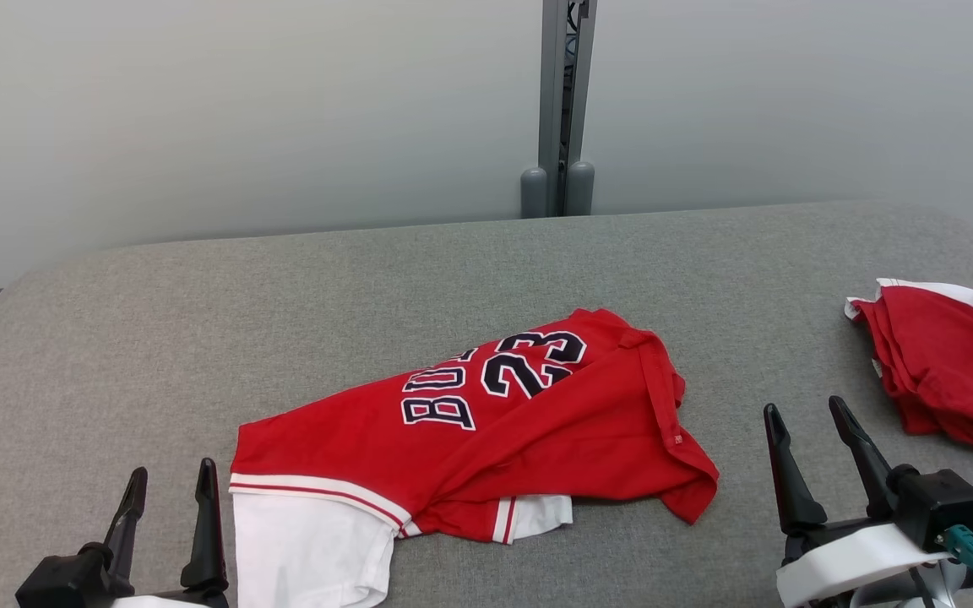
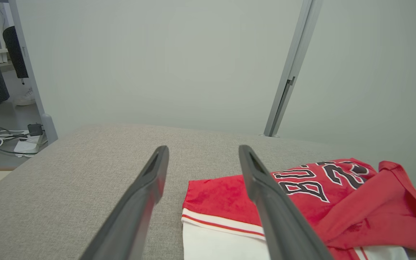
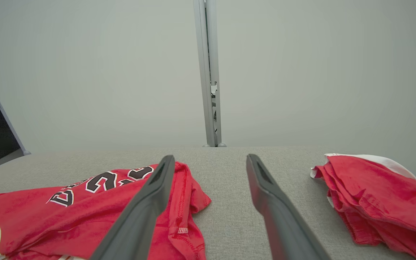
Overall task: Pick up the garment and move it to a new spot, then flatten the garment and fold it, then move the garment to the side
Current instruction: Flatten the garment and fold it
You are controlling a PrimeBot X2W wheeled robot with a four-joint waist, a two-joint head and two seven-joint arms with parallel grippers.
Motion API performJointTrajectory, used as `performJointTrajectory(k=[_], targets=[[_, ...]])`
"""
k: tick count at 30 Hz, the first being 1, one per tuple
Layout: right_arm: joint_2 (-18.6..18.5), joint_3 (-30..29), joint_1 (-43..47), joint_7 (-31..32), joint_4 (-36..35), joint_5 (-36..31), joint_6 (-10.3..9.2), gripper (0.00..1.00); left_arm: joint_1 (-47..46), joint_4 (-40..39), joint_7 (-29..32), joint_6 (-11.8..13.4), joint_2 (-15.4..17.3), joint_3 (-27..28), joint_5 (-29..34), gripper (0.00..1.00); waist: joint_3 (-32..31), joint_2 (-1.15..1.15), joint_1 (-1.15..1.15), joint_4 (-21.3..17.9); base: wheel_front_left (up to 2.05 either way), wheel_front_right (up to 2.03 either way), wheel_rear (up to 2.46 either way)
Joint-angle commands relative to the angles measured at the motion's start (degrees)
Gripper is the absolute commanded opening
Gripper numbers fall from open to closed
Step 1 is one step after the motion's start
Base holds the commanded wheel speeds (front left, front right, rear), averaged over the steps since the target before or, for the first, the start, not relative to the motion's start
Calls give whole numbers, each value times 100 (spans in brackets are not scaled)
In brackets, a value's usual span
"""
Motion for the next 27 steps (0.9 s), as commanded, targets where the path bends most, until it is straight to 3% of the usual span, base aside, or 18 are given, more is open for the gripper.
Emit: performJointTrajectory(k=[1,11,15,21,27], targets=[[-2,-28,52,-37,-31,-41,1,100,39,-9,-24,-37,-11,64,73,100,0,0,0,-9,0,0,0],[5,178,-86,75,129,-61,1,100,71,127,-22,-153,-109,67,91,100,22,0,0,-39,0,0,0],[-177,516,-441,479,507,-73,0,100,-37,213,95,-221,-119,-2,34,100,88,0,0,-19,0,0,0],[-222,816,-1102,1255,1308,-114,1,100,-81,363,761,-435,-89,-248,-198,100,154,0,0,141,0,0,0],[-137,658,-1545,1846,1998,-205,0,100,-116,424,1664,-718,17,-554,-485,100,263,0,0,384,0,0,0]])
